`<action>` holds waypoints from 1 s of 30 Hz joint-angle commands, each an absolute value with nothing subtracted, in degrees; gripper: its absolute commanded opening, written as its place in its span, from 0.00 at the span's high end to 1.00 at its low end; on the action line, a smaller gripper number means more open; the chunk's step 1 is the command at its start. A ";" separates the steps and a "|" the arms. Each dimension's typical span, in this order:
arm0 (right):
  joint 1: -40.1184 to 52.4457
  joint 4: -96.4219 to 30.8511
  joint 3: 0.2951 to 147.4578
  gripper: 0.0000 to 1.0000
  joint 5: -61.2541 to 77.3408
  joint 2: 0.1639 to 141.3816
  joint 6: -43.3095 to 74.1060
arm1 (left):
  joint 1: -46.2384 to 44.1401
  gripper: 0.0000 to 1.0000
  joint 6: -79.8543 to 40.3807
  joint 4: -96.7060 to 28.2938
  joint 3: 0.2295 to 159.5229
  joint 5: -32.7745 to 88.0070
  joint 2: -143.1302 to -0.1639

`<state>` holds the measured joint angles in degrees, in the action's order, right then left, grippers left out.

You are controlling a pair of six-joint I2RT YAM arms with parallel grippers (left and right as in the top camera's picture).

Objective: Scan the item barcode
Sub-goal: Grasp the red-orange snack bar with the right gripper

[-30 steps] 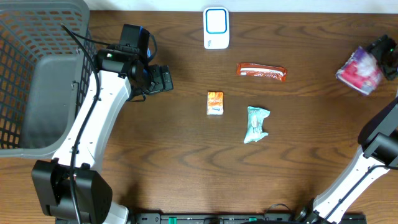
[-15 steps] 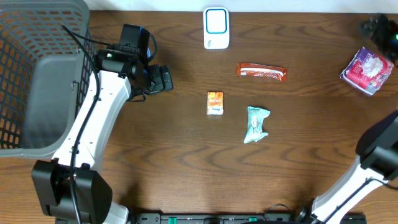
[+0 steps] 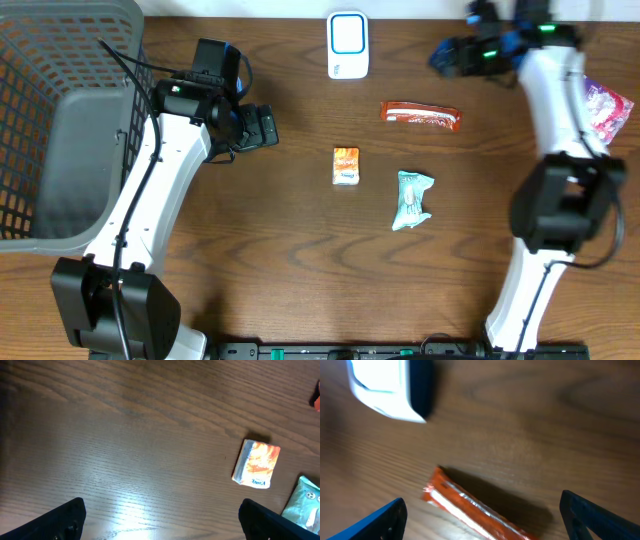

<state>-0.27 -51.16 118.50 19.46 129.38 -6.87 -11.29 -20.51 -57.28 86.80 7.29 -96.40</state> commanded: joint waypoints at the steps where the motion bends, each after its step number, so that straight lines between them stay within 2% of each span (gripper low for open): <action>1: 3.46 -51.48 118.39 0.08 2.33 132.03 -11.62 | -11.16 0.02 -19.55 -57.60 86.41 6.76 -96.66; 5: 8.51 -52.51 118.39 0.11 -9.87 133.86 -15.81 | -11.16 0.02 -19.55 -57.60 86.41 6.79 -96.66; 12: 16.67 -53.17 118.39 0.08 -24.71 133.84 -24.99 | -11.16 0.02 -19.55 -57.60 86.41 6.76 -96.66; 16: 18.87 -58.15 118.37 0.09 -23.62 133.91 -30.74 | -11.16 0.02 -19.55 -57.60 86.41 6.79 -96.66; 19: 19.07 -60.31 117.78 0.13 -23.66 134.28 -30.68 | -11.16 0.02 -19.55 -57.60 86.41 6.79 -96.66; 30: 19.18 -56.10 107.94 0.16 -26.48 134.32 -30.50 | -11.16 0.02 -19.55 -57.60 86.41 6.79 -96.66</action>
